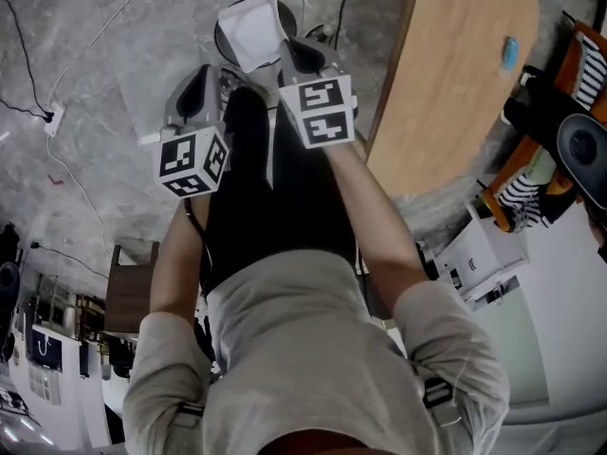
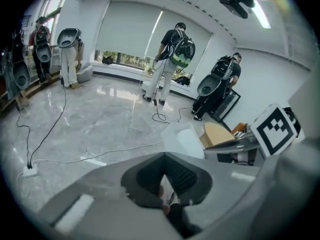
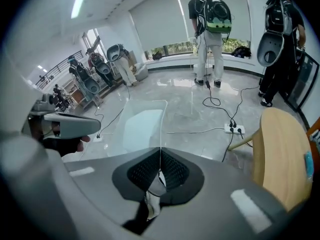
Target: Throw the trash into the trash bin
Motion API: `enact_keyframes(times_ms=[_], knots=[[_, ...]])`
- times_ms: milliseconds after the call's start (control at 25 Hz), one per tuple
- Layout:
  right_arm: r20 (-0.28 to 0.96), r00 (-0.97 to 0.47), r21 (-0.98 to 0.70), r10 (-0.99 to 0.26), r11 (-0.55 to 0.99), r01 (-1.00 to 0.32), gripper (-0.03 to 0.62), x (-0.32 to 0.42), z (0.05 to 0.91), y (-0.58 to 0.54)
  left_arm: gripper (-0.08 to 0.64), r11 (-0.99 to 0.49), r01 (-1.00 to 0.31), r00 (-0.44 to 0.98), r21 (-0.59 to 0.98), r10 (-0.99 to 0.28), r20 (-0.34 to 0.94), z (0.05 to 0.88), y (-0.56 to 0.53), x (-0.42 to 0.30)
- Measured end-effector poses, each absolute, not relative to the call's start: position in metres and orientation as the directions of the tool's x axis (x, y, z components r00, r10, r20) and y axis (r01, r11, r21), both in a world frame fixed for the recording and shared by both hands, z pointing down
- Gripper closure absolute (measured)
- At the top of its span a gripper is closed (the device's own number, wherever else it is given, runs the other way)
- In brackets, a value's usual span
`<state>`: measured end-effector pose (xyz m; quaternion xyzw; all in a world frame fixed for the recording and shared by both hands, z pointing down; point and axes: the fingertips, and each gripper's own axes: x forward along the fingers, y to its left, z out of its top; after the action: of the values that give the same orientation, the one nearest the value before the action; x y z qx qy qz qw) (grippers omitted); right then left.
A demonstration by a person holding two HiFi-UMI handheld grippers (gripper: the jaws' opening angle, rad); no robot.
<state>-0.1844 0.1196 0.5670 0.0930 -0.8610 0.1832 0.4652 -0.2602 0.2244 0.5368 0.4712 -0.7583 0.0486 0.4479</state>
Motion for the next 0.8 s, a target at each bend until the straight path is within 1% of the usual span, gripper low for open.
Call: enact_keyframes(times_ms=[160, 320, 520, 800], knots=[[0.840, -0.543, -0.210, -0.005, 0.920, -0.332, 0.581, -0.187, 0.568, 0.146, 0.541, 0.548, -0.754, -0.150, 0.361, -0.680, 0.718, 0.552, 0.248, -0.267], [0.850, -0.526, -0.212, 0.016, 0.925, -0.314, 0.581, -0.176, 0.580, 0.160, 0.541, 0.540, -0.757, -0.146, 0.368, -0.689, 0.710, 0.560, 0.255, -0.255], [0.863, -0.505, -0.209, 0.028, 0.929, -0.307, 0.581, -0.159, 0.610, 0.159, 0.541, 0.569, -0.734, -0.184, 0.371, -0.692, 0.699, 0.574, 0.260, -0.243], [0.872, -0.486, -0.206, 0.062, 0.947, -0.249, 0.581, -0.152, 0.666, 0.163, 0.541, 0.604, -0.707, -0.203, 0.367, -0.671, 0.713, 0.619, 0.279, -0.225]])
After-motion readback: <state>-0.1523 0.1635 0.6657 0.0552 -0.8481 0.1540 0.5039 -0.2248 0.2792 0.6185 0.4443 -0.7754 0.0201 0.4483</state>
